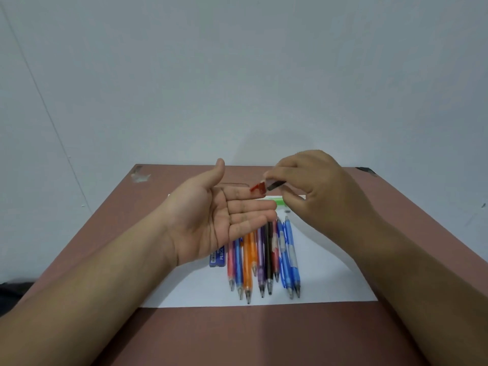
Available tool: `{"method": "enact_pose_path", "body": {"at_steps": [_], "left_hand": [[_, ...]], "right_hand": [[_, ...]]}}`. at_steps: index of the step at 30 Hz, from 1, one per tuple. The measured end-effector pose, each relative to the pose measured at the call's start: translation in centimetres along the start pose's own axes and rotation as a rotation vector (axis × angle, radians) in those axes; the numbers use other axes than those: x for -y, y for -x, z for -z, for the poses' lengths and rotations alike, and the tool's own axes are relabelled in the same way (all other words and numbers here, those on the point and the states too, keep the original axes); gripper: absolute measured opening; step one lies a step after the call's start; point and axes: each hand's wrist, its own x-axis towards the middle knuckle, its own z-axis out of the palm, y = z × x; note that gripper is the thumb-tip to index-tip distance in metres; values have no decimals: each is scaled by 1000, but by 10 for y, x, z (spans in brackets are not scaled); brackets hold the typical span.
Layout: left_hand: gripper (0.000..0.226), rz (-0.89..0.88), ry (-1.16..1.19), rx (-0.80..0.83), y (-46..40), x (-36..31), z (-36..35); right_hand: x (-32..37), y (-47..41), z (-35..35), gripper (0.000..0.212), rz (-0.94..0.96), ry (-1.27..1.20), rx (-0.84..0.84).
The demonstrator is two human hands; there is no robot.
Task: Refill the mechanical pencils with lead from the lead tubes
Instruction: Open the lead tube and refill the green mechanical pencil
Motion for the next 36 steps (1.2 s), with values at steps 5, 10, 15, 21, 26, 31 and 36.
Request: {"method": "enact_pose_path", "body": {"at_steps": [5, 10, 15, 21, 26, 31, 36], "left_hand": [[62, 3, -3, -30, -2, 4, 1], [32, -21, -26, -77, -6, 10, 2], [24, -45, -18, -104, -9, 11, 3], [27, -57, -18, -119, -9, 13, 3], [28, -72, -26, -129, -8, 13, 2], [29, -73, -11, -151, -8, 13, 0], [36, -45, -4, -129, -6, 11, 0]], "right_hand": [[6, 0, 0, 26, 78, 106, -1], [7, 0, -4, 44, 100, 102, 64], [8, 0, -4, 40, 123, 71, 50], [7, 0, -7, 89, 108, 118, 5], [4, 1, -5, 59, 139, 150, 6], [8, 0, -5, 90, 46, 145, 24], [3, 2, -2, 59, 93, 124, 0]]}}
